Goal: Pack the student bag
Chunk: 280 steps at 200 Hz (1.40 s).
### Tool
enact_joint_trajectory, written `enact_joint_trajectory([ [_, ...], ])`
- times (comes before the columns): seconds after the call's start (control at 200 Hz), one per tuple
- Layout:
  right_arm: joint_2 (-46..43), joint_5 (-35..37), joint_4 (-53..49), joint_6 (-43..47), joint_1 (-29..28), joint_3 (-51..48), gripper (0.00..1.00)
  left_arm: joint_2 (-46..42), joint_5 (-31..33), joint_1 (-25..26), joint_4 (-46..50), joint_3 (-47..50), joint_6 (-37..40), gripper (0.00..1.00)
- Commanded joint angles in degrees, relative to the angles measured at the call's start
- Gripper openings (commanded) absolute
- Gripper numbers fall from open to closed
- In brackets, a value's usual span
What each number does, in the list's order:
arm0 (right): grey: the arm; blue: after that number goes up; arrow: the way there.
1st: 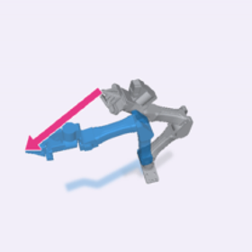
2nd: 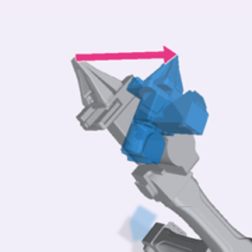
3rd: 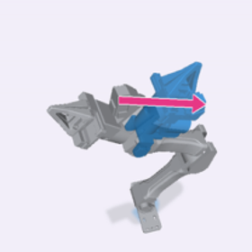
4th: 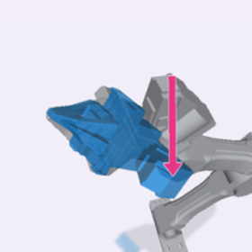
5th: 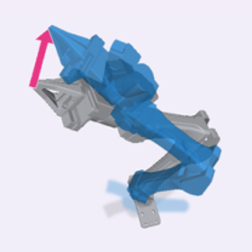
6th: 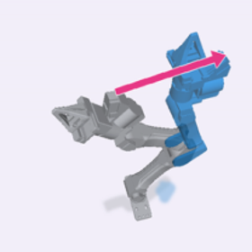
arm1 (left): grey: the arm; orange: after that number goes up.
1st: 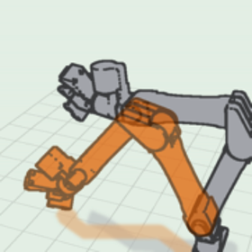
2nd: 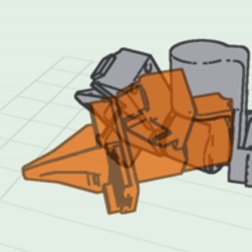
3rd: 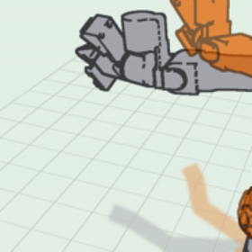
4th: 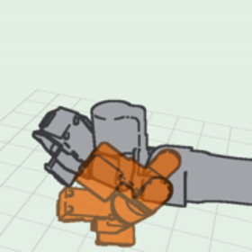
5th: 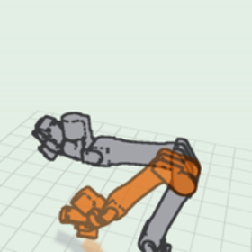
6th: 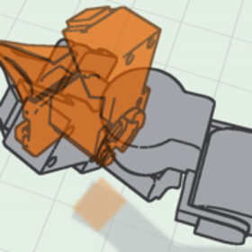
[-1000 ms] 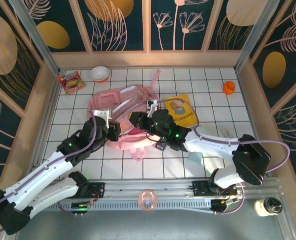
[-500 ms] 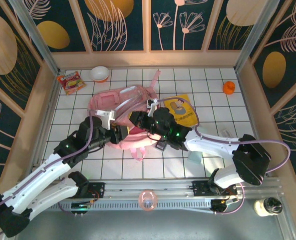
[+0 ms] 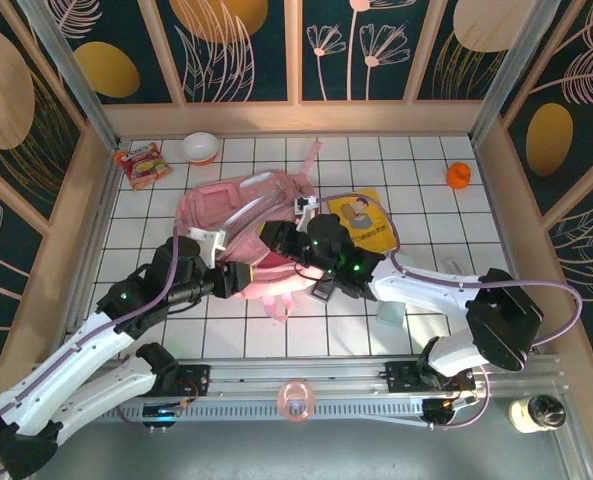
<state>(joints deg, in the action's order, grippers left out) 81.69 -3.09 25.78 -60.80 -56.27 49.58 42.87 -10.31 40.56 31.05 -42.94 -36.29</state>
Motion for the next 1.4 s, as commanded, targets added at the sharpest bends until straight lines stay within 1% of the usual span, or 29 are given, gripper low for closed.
enact_joint_trajectory([
  [0.0, -1.36, -0.77, 5.17, -0.82, 0.33, 3.21, 0.03, 0.95, -0.55, -0.13, 5.57, -0.41, -0.91, 0.43],
  [0.06, -1.37, -1.03, 5.57, -0.91, 0.22, 3.24, 0.03, 1.58, -0.03, -0.14, 5.63, -0.15, -1.1, 0.44],
  [0.16, -1.19, -1.26, 6.07, -0.92, 0.22, 3.24, 0.03, 1.95, 0.13, -0.13, 3.9, 0.53, -1.53, 0.49],
  [0.24, -1.12, -1.47, 6.37, -0.92, 0.2, 3.32, 0.03, 1.87, -1.36, -0.13, 0.5, 1.74, -1.75, 0.5],
  [0.33, -1.03, -1.7, 6.63, -0.99, 0.2, 3.4, 0.03, 1.69, -4.2, -0.11, -4.57, 3.73, -2.93, 0.49],
  [0.45, -1.09, -1.48, 6.68, -0.99, 0.24, 3.49, 0.03, 1.86, -6.72, -0.13, -9.58, 5.3, -4.33, 0.42],
  [0.515, -1.03, -1.37, 6.61, -0.84, 0.2, 3.69, 0.02, 1.86, -6.13, -0.13, -9.87, 5.16, -3.81, 0.36],
  [0.601, -0.94, -1.35, 6.39, -0.65, 0.2, 3.98, 0.03, 1.95, -4.26, -0.15, -9.18, 4.64, -3.16, 0.26],
  [0.676, -0.92, -1.39, 6.28, -0.64, 0.21, 3.9, 0.02, 2.28, -4.03, -0.13, -9.19, 4.61, -2.86, 0.25],
  [0.791, -1.12, -1.3, 6.18, -0.65, 0.2, 3.9, 0.02, 3.5, -4.01, -0.13, -8.76, 4.88, -2.57, 0.26],
  [0.851, -1.26, -1.13, 5.95, -0.56, 0.2, 3.93, 0.02, 4.18, -2.49, -0.13, -7.19, 4.63, -1.92, 0.27],
  [0.901, -1.42, -1.02, 5.53, -0.41, 0.2, 4.0, 0.02, 4.79, -0.72, -0.13, -5.43, 4.11, -1.09, 0.32],
  [0.936, -1.45, -0.8, 5.05, -0.32, 0.11, 4.17, 0.02, 5.23, 0.73, -0.13, -4.09, 3.72, -0.6, 0.32],
  [0.996, -1.62, -0.56, 4.22, -0.01, 0.06, 4.38, 0.02, 5.73, 3.13, -0.13, -1.95, 3.02, 0.19, 0.26],
  [1.081, -1.88, -0.41, 3.76, 0.31, 0.19, 4.41, 0.02, 5.65, 6.85, -0.14, 0.44, 2.17, 0.42, 0.13],
  [1.186, -2.72, -0.59, 2.88, 0.89, 0.61, 4.45, 0.01, 4.91, 11.53, -0.19, 2.91, 1.63, -0.04, 0.03],
  [1.251, -3.83, -1.14, 1.65, 1.59, 1.36, 4.34, 0.01, 4.14, 14.64, -0.13, 4.27, 1.62, -0.32, 0.0],
  [1.396, -7.09, -4.25, -1.47, 2.74, 4.26, 3.64, 0.01, 1.7, 20.64, -0.13, 6.21, 2.36, -1.13, 0.0],
])
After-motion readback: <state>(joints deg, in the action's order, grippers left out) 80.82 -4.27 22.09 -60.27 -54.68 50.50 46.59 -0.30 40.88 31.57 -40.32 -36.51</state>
